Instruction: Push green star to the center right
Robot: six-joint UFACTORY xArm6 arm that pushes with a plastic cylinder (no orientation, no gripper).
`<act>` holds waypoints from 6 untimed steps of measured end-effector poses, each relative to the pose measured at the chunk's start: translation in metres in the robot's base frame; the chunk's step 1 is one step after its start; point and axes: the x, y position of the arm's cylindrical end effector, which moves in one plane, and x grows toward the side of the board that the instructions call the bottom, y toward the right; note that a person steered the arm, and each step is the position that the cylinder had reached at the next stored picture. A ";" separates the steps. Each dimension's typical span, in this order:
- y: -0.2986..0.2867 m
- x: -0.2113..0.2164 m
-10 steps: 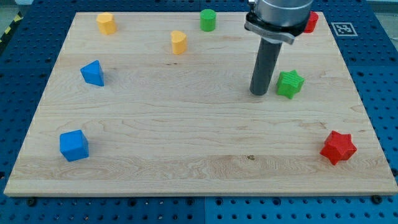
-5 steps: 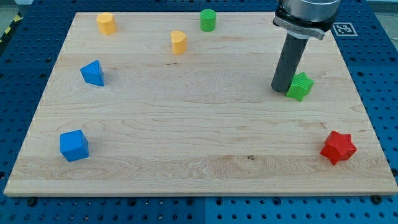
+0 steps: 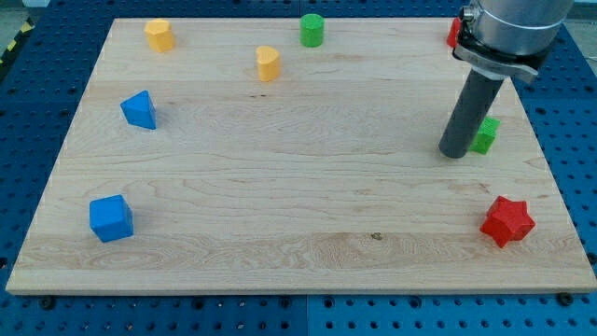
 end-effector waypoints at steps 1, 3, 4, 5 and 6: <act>0.003 0.009; 0.024 0.000; 0.024 -0.010; 0.024 -0.019; 0.025 -0.021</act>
